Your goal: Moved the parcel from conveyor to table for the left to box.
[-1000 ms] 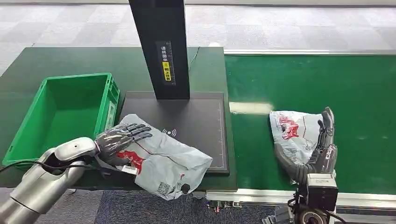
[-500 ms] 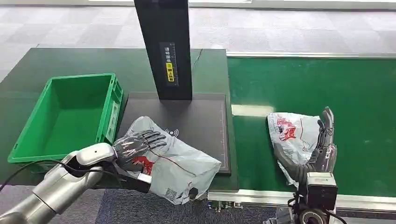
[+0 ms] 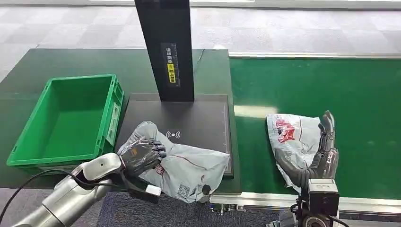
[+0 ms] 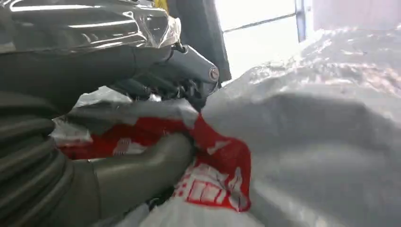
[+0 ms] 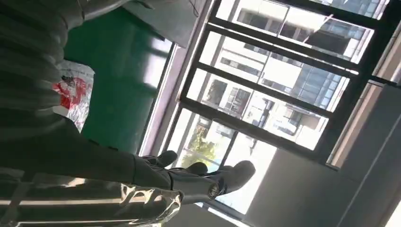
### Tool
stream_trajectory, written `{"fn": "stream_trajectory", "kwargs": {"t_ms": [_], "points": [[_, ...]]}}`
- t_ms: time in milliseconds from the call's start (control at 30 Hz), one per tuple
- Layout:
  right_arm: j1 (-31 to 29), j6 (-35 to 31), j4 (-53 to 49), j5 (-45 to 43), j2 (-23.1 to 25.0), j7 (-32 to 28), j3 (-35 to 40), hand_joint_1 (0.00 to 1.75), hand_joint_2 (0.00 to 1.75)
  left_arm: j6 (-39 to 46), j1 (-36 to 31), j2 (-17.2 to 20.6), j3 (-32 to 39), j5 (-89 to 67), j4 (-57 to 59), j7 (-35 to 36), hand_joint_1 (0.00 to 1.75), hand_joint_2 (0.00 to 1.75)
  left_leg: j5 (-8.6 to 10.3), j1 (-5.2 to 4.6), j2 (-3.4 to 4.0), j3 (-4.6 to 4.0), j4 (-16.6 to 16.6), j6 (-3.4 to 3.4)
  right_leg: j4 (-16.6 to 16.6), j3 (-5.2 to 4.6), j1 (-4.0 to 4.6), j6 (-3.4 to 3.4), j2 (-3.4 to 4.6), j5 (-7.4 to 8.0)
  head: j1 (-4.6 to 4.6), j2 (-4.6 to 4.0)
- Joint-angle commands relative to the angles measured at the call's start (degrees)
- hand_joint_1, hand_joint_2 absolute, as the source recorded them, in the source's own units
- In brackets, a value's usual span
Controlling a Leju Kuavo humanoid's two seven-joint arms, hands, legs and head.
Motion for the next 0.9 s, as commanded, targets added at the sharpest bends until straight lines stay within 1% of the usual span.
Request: {"fn": "stream_trajectory", "kwargs": {"t_ms": [33, 67, 133, 200, 233, 267, 367, 400, 433, 467, 533, 567, 633, 667, 700, 733, 767, 800, 833, 867, 900], "points": [[-0.6, 0.7, 1.0, 0.0, 1.5, -0.5, -0.6, 0.0, 1.75, 12.7, 2.1, -2.6, 4.0, -2.1, -6.1, -1.9, 1.75, 1.75, -0.01, 0.0, 0.06, -0.06, 0.0, 0.01, 0.0, -0.06, 0.01, -0.01, 0.04, 0.01, 0.0, 0.0], [-0.7, 0.8, 1.0, 0.0, 1.6, -0.5, -0.6, 0.0, 1.75, 18.0, 2.2, -3.2, 5.5, -3.1, -8.6, -1.9, 1.75, 1.75, -0.01, 0.01, 0.09, -0.08, 0.0, 0.01, 0.0, -0.09, 0.02, -0.01, 0.06, 0.02, 0.0, 0.0], [-0.8, 0.8, 0.8, -0.1, 1.7, -0.3, -0.6, 0.0, 1.75, 23.2, 1.7, -3.9, 8.2, -3.8, -13.2, -1.6, 1.75, 1.75, -0.01, 0.02, 0.08, -0.21, 0.0, 0.0, 0.0, -0.23, 0.03, -0.01, 0.04, 0.01, -0.02, 0.0], [-0.5, 0.9, 0.8, -0.3, 1.8, 0.0, -0.6, 0.0, 1.75, 31.9, 1.9, -5.5, 12.3, -5.4, -17.0, -1.1, 1.75, 1.75, -0.01, 0.05, 0.03, -0.36, 0.1, 0.01, 0.0, -0.33, 0.05, -0.01, 0.0, 0.02, 0.0, 0.0], [-0.3, 0.7, 1.0, -0.2, 1.8, -0.1, -0.5, 0.0, 1.75, 32.7, 1.6, -5.4, 13.1, -5.6, -17.7, -1.1, 1.75, 1.75, -0.03, 0.05, 0.04, -0.34, 0.1, 0.0, 0.0, -0.31, 0.06, -0.01, 0.01, 0.0, 0.0, 0.0], [-0.1, 0.5, 1.4, -0.3, 1.5, 0.0, -0.1, 0.0, 1.75, 37.8, 2.5, -6.1, 16.5, -6.3, -20.1, -0.2, 1.75, 1.75, -0.04, 0.06, 0.04, -0.31, 0.1, 0.01, 0.0, -0.29, 0.07, -0.01, 0.02, 0.0, 0.0, 0.0], [0.6, 0.1, 2.0, -0.9, 1.3, -0.4, 0.3, 0.0, 1.75, 42.0, 4.1, -5.4, 20.9, -7.1, -20.9, 0.2, 1.75, 1.75, -0.05, 0.05, 0.23, -0.22, 0.0, -0.01, -0.1, -0.25, 0.06, -0.03, 0.2, 0.03, 0.0, 0.0], [1.0, -0.2, 2.0, -1.0, 1.3, -0.5, 0.5, 0.0, 1.75, 42.0, 5.4, -6.0, 24.3, -9.1, -21.8, 0.9, 1.75, 1.75, -0.05, 0.03, 0.26, -0.19, 0.0, -0.01, 0.0, -0.25, 0.04, -0.03, 0.23, 0.03, -0.02, 0.0], [1.3, -0.4, 1.9, -1.1, 1.3, -0.7, 0.6, 0.0, 1.75, 42.0, 6.3, -6.5, 26.9, -8.7, -22.0, -1.0, 1.75, 1.75, -0.05, 0.03, 0.27, -0.12, 0.0, -0.02, -0.1, -0.19, 0.03, -0.03, 0.26, 0.03, 0.02, 0.0], [1.7, -0.7, 1.8, -1.1, 1.4, -0.7, 0.6, 0.0, 1.75, 42.0, 7.6, -9.3, 32.6, -11.4, -22.1, -0.4, 1.75, 1.75, -0.03, 0.02, 0.3, -0.12, -0.1, -0.02, -0.1, -0.2, 0.03, -0.04, 0.28, 0.05, 0.0, 0.0], [3.4, -1.3, 0.6, -1.0, 1.8, -0.7, 0.6, 0.0, 1.75, 42.0, 8.0, -9.3, 36.8, -12.9, -16.0, 5.3, 1.75, 1.75, -0.04, 0.03, 0.26, -0.17, 0.0, -0.02, -0.1, -0.24, 0.04, -0.02, 0.26, 0.04, -0.04, 0.0], [4.2, -1.7, -0.1, -0.9, 2.1, -0.6, 0.6, 0.0, 1.75, 42.0, 7.6, -8.1, 37.1, -14.9, -12.7, 9.4, 1.75, 1.75, -0.04, 0.03, 0.3, -0.07, -0.1, -0.02, -0.1, -0.16, 0.04, -0.04, 0.29, 0.04, 0.02, 0.0], [4.8, -2.0, -0.6, -0.8, 2.1, -0.7, 0.7, 0.0, 1.75, 41.9, 7.4, -7.7, 38.1, -14.0, -10.3, 10.4, 1.75, 1.75, -0.03, -0.01, 0.22, -0.06, -0.1, -0.03, -0.1, -0.16, 0.01, -0.04, 0.23, -0.01, 0.0, 0.0], [5.4, -2.7, -1.0, -0.5, 1.9, -0.4, 0.7, 0.0, 1.75, 37.9, 6.3, -7.5, 39.1, -16.9, -7.1, 16.7, 1.75, 1.75, -0.04, 0.03, 0.3, -0.01, -0.1, -0.05, -0.1, -0.13, 0.05, -0.07, 0.31, 0.01, 0.02, 0.0], [6.0, -3.2, -1.5, -0.5, 1.5, -0.2, 0.7, 0.0, 1.75, 33.7, 4.7, -6.4, 39.0, -17.7, -3.5, 21.0, 1.75, 1.75, -0.01, 0.03, 0.25, -0.06, -0.2, -0.05, -0.1, -0.16, 0.05, -0.07, 0.26, 0.02, -0.02, 0.0], [6.5, -3.2, -2.1, -0.8, 1.0, 0.0, 0.6, 0.0, 1.75, 33.7, 3.0, -4.9, 38.9, -16.9, 0.8, 21.8, 1.75, 1.75, -0.02, 0.02, 0.17, -0.09, -0.1, -0.05, 0.0, -0.19, 0.03, -0.06, 0.18, -0.02, -0.02, 0.0], [6.6, -3.1, -2.2, -1.0, 0.9, 0.2, 0.5, 0.0, 1.75, 29.0, 1.1, -4.3, 39.7, -19.9, 5.2, 27.5, 1.75, 1.75, 0.0, 0.04, 0.16, -0.07, -0.2, -0.05, -0.1, -0.17, 0.05, -0.07, 0.17, 0.0, 0.0, 0.0], [6.4, -2.9, -2.1, -1.1, 0.7, 0.3, 0.5, 0.0, 1.75, 29.1, -1.5, -3.3, 40.0, -19.3, 10.8, 28.1, 1.75, 1.75, 0.01, 0.01, 0.08, -0.1, -0.1, -0.04, -0.1, -0.19, 0.03, -0.07, 0.09, -0.03, 0.02, 0.0], [6.3, -2.9, -2.0, -1.1, 0.7, 0.4, 0.5, 0.0, 1.75, 29.7, -2.1, -3.1, 39.9, -19.0, 12.0, 27.6, 1.75, 1.75, -0.02, 0.05, 0.15, -0.13, -0.1, -0.06, 0.0, -0.22, 0.06, -0.07, 0.16, -0.02, 0.0, 0.0], [5.9, -2.4, -1.9, -1.2, 0.6, 0.4, 0.7, 0.0, 1.75, 28.4, -3.6, -2.8, 40.8, -21.5, 15.8, 31.5, 1.75, 1.75, 0.02, 0.07, 0.18, -0.13, -0.1, -0.06, -0.1, -0.23, 0.09, -0.09, 0.19, 0.03, 0.0, 0.0], [5.6, -2.3, -1.5, -1.1, 0.7, 0.5, 0.9, 0.0, 1.75, 26.7, -5.0, -2.4, 42.0, -21.4, 19.3, 33.5, 1.75, 1.75, 0.02, 0.06, 0.16, -0.13, -0.1, -0.06, -0.1, -0.22, 0.08, -0.08, 0.16, 0.01, 0.0, 0.0]]}}
